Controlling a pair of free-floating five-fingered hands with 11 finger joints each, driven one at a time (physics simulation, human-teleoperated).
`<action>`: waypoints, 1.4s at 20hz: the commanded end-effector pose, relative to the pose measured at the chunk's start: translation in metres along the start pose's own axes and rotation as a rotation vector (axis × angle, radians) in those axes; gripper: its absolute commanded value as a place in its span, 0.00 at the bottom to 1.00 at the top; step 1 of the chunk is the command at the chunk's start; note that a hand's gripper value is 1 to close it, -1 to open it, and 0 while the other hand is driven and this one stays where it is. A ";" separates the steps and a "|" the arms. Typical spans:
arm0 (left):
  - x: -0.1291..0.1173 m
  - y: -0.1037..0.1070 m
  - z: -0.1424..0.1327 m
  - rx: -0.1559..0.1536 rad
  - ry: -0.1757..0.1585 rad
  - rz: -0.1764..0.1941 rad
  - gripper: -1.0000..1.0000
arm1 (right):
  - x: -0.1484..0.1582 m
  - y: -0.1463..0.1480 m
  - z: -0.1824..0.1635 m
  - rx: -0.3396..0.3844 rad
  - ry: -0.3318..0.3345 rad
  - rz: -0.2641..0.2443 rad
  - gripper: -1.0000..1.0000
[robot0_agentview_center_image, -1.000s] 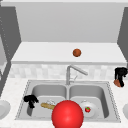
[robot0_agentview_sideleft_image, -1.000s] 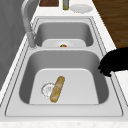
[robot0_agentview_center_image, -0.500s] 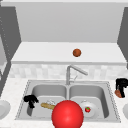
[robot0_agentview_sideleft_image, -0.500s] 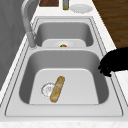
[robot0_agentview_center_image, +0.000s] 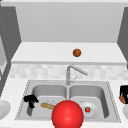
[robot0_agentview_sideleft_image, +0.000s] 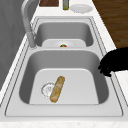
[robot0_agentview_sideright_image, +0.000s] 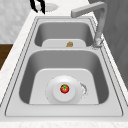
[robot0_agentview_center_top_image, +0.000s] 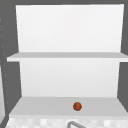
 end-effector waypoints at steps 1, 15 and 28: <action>0.000 0.000 0.000 0.000 0.000 0.000 0.50 | -0.020 0.024 -0.014 -0.001 -0.006 -0.012 1.00; 0.000 0.000 0.000 0.000 0.000 0.000 0.50 | -0.108 0.107 -0.062 -0.010 -0.025 -0.050 1.00; 0.000 0.000 0.000 0.000 0.000 0.000 0.50 | -0.163 0.173 -0.099 -0.025 -0.016 -0.038 0.00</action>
